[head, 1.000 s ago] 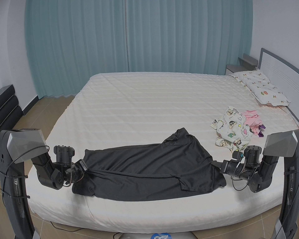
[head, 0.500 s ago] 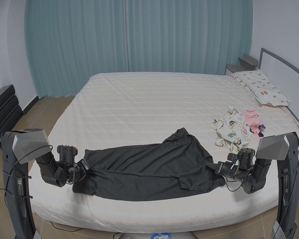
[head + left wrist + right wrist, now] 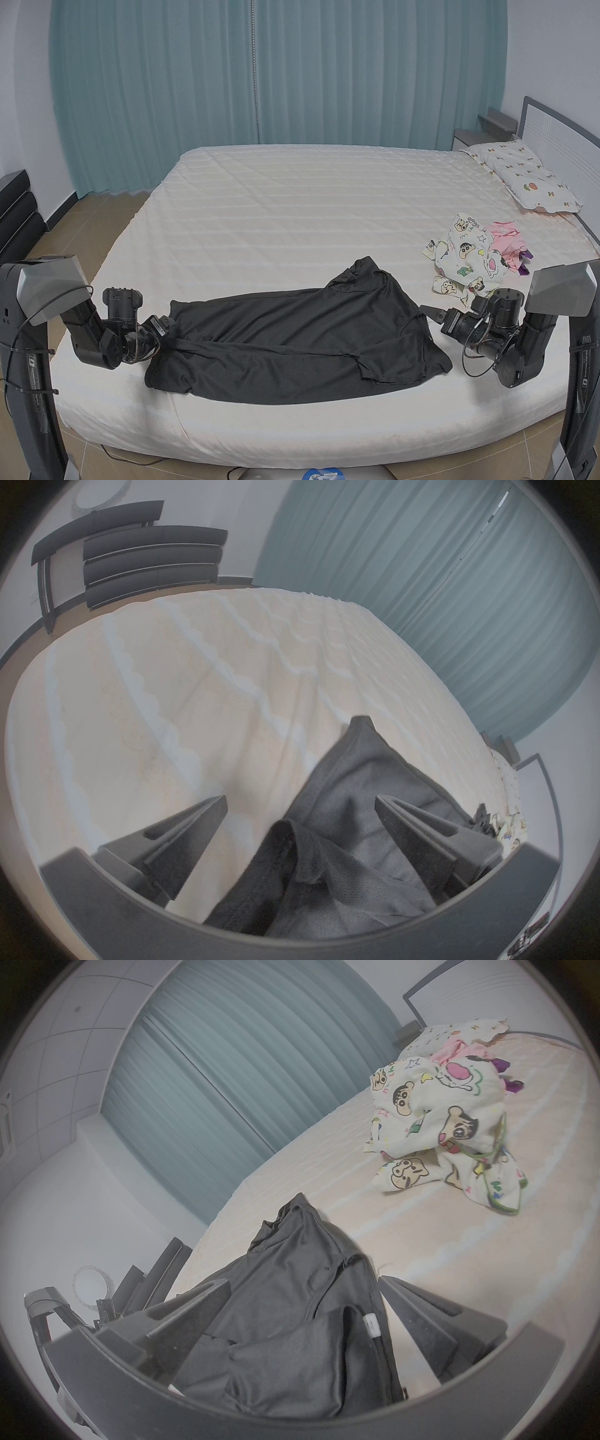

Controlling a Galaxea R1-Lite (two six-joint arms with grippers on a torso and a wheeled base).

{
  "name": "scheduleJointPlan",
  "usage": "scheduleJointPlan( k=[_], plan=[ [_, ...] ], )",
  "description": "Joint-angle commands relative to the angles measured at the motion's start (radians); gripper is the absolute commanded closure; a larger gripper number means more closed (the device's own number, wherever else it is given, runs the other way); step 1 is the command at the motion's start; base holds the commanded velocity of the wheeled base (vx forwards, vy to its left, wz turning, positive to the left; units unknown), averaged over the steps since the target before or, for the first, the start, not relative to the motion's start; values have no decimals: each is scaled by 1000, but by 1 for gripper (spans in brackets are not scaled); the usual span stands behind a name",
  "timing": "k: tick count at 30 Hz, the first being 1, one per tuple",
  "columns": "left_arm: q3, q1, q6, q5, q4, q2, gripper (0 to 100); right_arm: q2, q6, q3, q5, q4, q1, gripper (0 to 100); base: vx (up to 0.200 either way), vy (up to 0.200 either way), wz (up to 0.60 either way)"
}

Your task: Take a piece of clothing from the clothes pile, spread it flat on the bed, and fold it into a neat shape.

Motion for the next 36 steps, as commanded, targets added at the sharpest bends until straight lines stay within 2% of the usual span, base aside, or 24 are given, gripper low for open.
scheduleJointPlan(
  k=[1,8,10,12,14,17,26,32,36],
  plan=[
    [69,70,-29,-91,20,-128,0,-101,2,120,-12,-6,5,0,0,0,0],
    [161,93,-29,-225,91,-194,0,-115,19,249,-9,-19,12,0,0,0,0],
    [193,92,-22,-258,111,-195,0,-107,70,269,-18,-27,21,0,0,0,0],
    [201,92,-18,-258,111,-194,0,-104,89,269,-26,-30,23,0,0,0,0],
    [250,88,36,-258,108,-187,0,-83,188,272,-89,-39,44,0,0,0,0],
    [277,87,67,-255,109,-189,0,-66,241,278,-133,-44,54,0,0,0,0],
    [302,30,64,-241,111,-183,0,-52,297,323,-136,-79,55,0,0,0,0],
    [299,-4,60,-160,103,-177,0,-40,298,332,-136,-98,60,0,0,0,0],
    [299,-17,57,-154,102,-169,0,-41,298,333,-136,-98,60,0,0,0,0]
  ],
)
